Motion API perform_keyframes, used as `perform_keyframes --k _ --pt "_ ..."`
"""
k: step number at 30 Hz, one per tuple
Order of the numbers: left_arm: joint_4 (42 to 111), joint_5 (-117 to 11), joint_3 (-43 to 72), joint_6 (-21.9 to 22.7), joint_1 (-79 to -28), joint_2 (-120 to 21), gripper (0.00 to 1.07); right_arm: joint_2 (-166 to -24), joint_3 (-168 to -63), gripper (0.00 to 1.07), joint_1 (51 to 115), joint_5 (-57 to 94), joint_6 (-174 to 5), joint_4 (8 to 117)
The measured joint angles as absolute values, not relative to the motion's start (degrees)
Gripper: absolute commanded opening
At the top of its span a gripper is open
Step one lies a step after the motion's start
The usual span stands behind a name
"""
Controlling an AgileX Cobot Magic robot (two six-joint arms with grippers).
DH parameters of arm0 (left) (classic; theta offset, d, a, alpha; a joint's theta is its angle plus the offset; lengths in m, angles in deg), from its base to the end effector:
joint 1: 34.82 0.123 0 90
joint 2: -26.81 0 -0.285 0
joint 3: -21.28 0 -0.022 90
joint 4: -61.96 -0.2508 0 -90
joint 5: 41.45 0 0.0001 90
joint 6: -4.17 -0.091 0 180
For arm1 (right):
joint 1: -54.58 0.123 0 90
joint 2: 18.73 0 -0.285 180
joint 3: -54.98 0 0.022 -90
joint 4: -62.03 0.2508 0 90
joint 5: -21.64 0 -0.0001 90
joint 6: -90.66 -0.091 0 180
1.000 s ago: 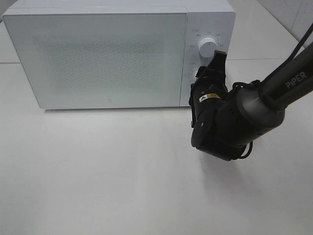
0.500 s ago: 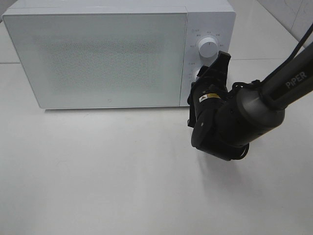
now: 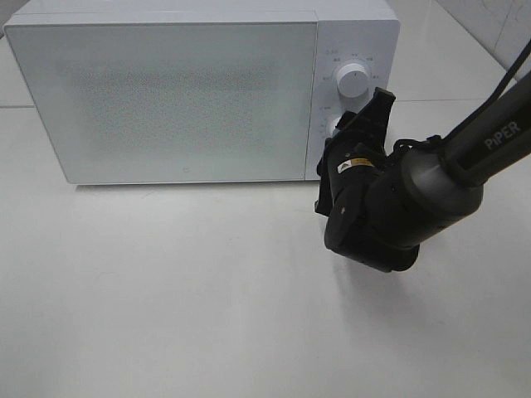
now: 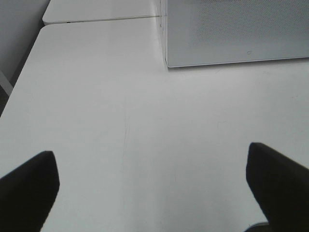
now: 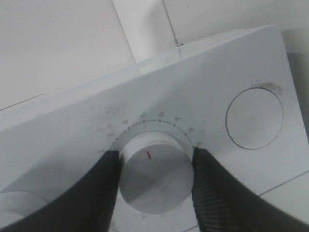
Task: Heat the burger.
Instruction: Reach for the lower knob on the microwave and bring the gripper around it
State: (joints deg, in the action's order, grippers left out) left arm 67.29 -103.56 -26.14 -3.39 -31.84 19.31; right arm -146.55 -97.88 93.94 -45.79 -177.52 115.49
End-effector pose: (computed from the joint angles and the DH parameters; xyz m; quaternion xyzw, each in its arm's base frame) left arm -0.0087 -0.0079 0.2812 0.0370 0.8511 0.0017 0.5238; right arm 0.3219 0.1767 0.1197 0.6372 0.3893 0.5067 0.4309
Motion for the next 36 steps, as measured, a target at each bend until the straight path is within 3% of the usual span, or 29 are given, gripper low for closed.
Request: perform_keyframes --k 8,19,25,36 --pt "67.3 -103.6 -26.1 -3.4 -31.8 19.3 0.98 -146.6 -97.9 0.22 93.9 -45.8 -177.5 115.5" --pt "67.3 -103.6 -26.1 -3.4 -31.8 19.3 0.98 -146.6 -97.7 0.54 93.9 -45.9 -174.2 115.1" --pt "67.3 -103.6 -26.1 -3.4 -31.8 19.3 0.98 -143.8 -95.1 0.73 94.0 -46.0 -165.0 107.5" --pt "67.3 -103.6 -26.1 -3.4 -31.8 19.3 0.98 -135.7 -85.8 0.75 93.8 -40.5 -151.9 104.8"
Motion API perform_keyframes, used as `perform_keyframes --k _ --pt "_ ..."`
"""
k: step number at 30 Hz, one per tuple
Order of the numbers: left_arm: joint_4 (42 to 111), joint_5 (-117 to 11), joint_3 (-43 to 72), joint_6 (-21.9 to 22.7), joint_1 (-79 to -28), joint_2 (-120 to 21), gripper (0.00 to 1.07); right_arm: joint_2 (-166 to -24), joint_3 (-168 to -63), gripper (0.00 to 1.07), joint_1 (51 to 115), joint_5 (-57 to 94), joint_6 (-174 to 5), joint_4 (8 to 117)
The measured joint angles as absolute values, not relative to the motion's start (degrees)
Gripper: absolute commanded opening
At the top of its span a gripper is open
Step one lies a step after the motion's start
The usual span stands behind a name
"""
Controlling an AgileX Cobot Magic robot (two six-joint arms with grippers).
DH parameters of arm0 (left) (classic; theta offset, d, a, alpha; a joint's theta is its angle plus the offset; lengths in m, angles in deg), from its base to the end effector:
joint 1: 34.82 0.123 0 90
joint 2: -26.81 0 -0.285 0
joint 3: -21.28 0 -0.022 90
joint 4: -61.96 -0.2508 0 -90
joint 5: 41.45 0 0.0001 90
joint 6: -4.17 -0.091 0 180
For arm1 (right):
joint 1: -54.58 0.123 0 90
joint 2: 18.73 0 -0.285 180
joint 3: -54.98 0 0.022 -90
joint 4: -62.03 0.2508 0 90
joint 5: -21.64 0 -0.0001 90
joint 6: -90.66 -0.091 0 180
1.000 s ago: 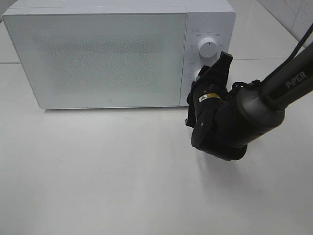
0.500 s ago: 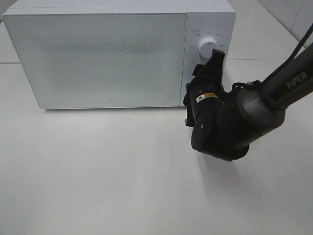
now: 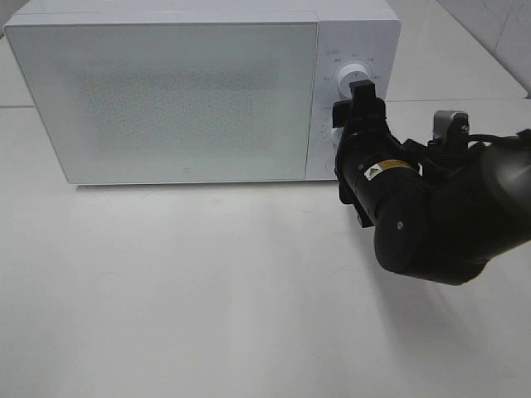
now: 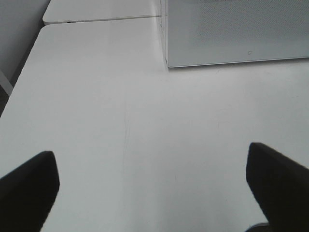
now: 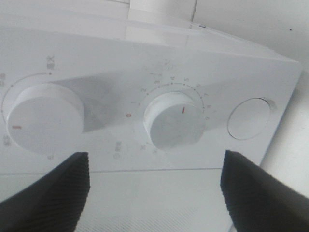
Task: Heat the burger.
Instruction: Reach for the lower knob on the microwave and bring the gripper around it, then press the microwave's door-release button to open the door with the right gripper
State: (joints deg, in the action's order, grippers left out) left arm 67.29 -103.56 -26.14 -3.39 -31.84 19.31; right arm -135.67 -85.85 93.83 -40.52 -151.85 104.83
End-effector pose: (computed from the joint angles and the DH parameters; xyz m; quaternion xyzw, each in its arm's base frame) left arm -0.0087 -0.0079 0.2812 0.0370 0.8511 0.0017 0.5238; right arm 0.2839 0.1614 0.1416 0.4749 0.5972 0.4174 0.4936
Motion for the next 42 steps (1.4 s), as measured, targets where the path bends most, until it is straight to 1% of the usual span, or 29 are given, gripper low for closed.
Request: perform_keyframes --k 4,6,8,9,12,14,16,17,20,22,26,27,28,31,33,35,36,37,39,40,42 --pt "67.3 -103.6 -26.1 -3.4 -31.8 19.3 0.98 -132.7 -83.6 0.75 93.8 -37.3 -147.7 103.3" --pt "67.3 -103.6 -26.1 -3.4 -31.8 19.3 0.98 -128.7 -81.0 0.75 93.8 -31.5 -140.8 100.1" --pt "67.3 -103.6 -26.1 -3.4 -31.8 19.3 0.98 -127.9 -80.7 0.75 93.8 -29.8 -139.1 99.3" --pt "67.3 -103.6 -26.1 -3.4 -31.8 19.3 0.98 -125.8 -80.2 0.75 93.8 -26.5 -134.5 97.7" --pt "67.3 -103.6 -26.1 -3.4 -31.8 19.3 0.98 -124.7 -80.2 0.75 93.8 -24.3 -132.0 97.4" --pt "67.3 -103.6 -26.1 -3.4 -31.8 19.3 0.98 -120.7 -80.1 0.75 93.8 -15.8 -121.0 96.5" --pt "67.3 -103.6 -26.1 -3.4 -31.8 19.3 0.98 -119.9 -80.1 0.75 93.8 -13.5 -118.6 96.5" --pt "67.3 -103.6 -26.1 -3.4 -31.8 19.3 0.98 -118.0 -80.1 0.75 93.8 -9.6 -112.5 96.5" --pt "67.3 -103.6 -26.1 -3.4 -31.8 19.3 0.98 -116.8 -80.1 0.75 93.8 -7.5 -109.6 96.5" --pt "67.3 -103.6 -26.1 -3.4 -31.8 19.3 0.98 -113.7 -80.1 0.75 93.8 -1.7 -101.7 96.5" --pt "67.3 -103.6 -26.1 -3.4 -31.8 19.3 0.98 -111.1 -80.1 0.75 93.8 3.9 -95.7 96.3" --pt "67.3 -103.6 -26.1 -3.4 -31.8 19.3 0.98 -109.1 -80.1 0.75 93.8 7.8 -92.8 94.9" --pt "67.3 -103.6 -26.1 -3.4 -31.8 19.3 0.98 -107.1 -80.1 0.75 93.8 11.0 -91.7 92.3" --pt "67.3 -103.6 -26.1 -3.4 -31.8 19.3 0.98 -106.0 -80.1 0.75 93.8 12.5 -91.7 90.6" --pt "67.3 -103.6 -26.1 -3.4 -31.8 19.3 0.98 -102.2 -81.4 0.74 93.8 22.0 -92.1 82.7" --pt "67.3 -103.6 -26.1 -3.4 -31.8 19.3 0.98 -101.2 -82.3 0.74 93.8 24.2 -92.1 80.7" --pt "67.3 -103.6 -26.1 -3.4 -31.8 19.3 0.98 -99.2 -84.1 0.74 93.8 29.9 -92.2 77.7" --pt "67.3 -103.6 -26.1 -3.4 -31.8 19.3 0.98 -99.2 -84.1 0.74 93.8 29.9 -92.2 77.7" --pt "67.3 -103.6 -26.1 -3.4 -31.8 19.3 0.98 -96.4 -86.6 0.74 93.8 37.2 -92.3 74.9" --pt "67.3 -103.6 -26.1 -3.4 -31.8 19.3 0.98 -96.4 -86.6 0.74 93.8 37.2 -92.3 74.9" --pt "67.3 -103.6 -26.1 -3.4 -31.8 19.3 0.98 -93.3 -87.9 0.74 93.8 43.3 -92.3 73.1"
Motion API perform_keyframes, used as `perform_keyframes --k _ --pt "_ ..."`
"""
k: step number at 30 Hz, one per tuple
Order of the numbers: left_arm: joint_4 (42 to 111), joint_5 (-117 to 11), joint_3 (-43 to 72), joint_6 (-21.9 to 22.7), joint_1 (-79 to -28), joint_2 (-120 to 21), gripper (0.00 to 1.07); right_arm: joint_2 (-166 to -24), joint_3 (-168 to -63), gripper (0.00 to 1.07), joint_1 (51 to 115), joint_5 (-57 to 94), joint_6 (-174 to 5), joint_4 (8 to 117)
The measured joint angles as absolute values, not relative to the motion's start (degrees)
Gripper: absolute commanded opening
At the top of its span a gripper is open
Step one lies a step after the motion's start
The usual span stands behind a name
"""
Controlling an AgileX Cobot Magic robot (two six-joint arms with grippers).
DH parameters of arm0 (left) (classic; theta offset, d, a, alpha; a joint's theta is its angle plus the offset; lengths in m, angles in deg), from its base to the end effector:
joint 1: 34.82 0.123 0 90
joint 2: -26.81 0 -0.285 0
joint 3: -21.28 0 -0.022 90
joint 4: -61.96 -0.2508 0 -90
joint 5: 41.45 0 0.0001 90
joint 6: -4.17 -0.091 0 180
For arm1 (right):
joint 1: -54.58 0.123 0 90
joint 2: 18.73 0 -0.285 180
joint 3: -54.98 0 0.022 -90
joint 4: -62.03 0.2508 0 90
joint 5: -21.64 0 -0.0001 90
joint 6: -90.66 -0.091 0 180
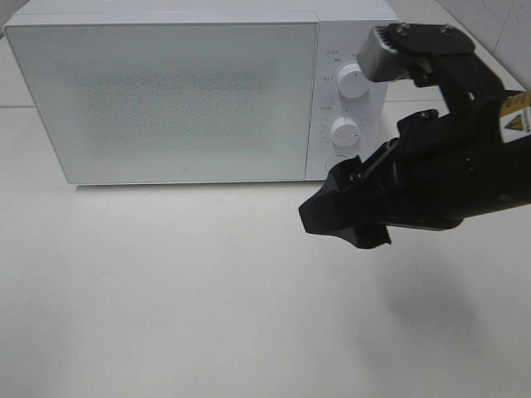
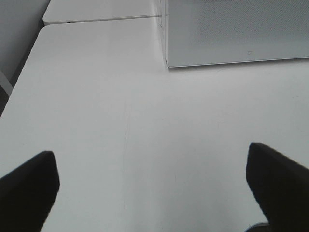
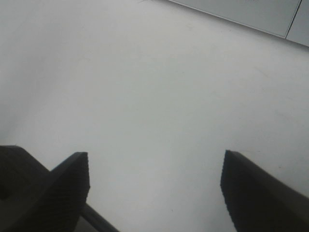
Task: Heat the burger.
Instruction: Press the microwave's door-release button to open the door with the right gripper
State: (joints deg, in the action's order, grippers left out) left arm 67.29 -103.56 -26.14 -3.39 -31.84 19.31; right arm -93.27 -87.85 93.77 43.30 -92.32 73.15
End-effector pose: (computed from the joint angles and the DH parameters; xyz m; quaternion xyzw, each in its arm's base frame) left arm -0.0087 -0.0079 0.2812 0.0370 0.8511 0.0017 0.5238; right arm 0.1753 0.1513 0.2634 -0.2189 0.8901 0.2056 0.3429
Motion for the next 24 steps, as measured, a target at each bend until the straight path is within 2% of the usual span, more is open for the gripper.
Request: perform_keyframes --k 14,21,24 --pt "67.3 -103.6 -26.1 -3.4 -31.8 19.3 0.98 -74.9 -88.3 0.74 93.8 63.9 -92.3 70.8" --pt "67.3 -103.6 -26.1 -3.4 -31.8 19.3 0.98 -65.2 -88.3 0.74 93.4 69.4 -92.2 70.4" --pt "67.3 -103.6 -26.1 -3.4 -31.8 19.3 0.98 -59.4 -88.3 0.74 89.7 72.9 -92.2 70.3"
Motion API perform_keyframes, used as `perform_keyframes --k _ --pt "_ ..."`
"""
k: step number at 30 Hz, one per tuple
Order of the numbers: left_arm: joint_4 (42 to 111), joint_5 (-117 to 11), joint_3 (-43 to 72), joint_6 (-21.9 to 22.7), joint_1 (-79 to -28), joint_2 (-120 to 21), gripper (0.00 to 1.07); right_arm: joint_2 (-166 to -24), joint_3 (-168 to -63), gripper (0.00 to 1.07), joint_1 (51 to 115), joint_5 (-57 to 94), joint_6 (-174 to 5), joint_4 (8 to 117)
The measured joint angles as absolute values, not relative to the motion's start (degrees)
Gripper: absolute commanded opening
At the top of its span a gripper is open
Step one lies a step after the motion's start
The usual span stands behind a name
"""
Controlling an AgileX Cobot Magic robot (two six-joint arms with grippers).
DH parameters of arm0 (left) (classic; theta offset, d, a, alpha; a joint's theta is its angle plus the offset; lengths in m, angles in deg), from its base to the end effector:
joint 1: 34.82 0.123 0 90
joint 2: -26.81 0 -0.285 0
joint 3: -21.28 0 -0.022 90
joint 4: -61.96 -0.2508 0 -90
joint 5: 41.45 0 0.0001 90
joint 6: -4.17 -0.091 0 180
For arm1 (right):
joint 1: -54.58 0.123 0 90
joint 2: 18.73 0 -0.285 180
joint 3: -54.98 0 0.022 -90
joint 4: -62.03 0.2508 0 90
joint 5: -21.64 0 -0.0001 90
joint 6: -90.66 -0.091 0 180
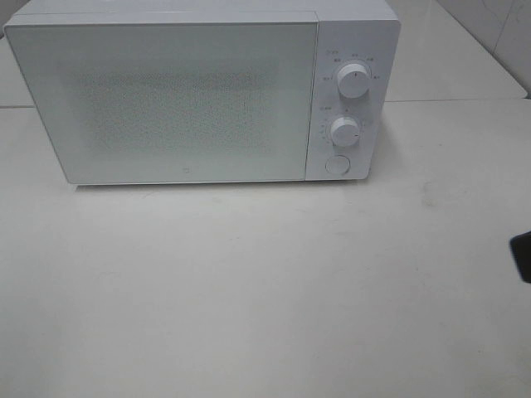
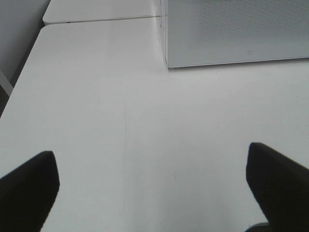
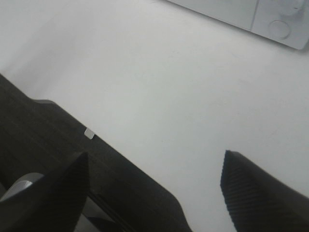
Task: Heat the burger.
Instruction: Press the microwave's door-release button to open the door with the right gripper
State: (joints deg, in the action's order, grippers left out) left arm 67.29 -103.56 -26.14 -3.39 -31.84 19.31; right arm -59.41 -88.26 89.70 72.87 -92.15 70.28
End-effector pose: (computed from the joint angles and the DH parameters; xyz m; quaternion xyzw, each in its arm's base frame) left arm -0.0087 -0.0079 0.2812 0.0370 0.8511 0.0017 0.5238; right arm 0.0716 0.0628 0.3286 -0.2345 0.8680 0.2066 0.3858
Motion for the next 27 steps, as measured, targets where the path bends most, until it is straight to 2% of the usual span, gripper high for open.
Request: perform_keyframes --k 5,10,19,21,27 --pt "67.3 -103.6 -26.1 -3.4 -31.8 19.3 0.98 -54.1 -88.3 0.74 84.2 75.2 -92.1 69.9" --pt "67.3 -103.6 -26.1 -3.4 -31.8 19.3 0.98 -46.8 -88.3 0.79 76.5 76.7 -92.1 68.2" --pt "67.3 -103.6 -26.1 -3.4 -31.8 19.3 0.98 -38.7 -86.7 0.77 67.5 78.3 -92.1 65.0" --pt "67.3 -103.6 -26.1 -3.4 -31.8 19.3 0.98 -34.4 -84.6 0.75 63.6 79.5 -92.1 65.0" --pt "67.3 -103.6 -26.1 -3.4 -31.8 19.3 0.98 -28.0 -81.7 0.75 59.7 80.0 -92.1 64.6"
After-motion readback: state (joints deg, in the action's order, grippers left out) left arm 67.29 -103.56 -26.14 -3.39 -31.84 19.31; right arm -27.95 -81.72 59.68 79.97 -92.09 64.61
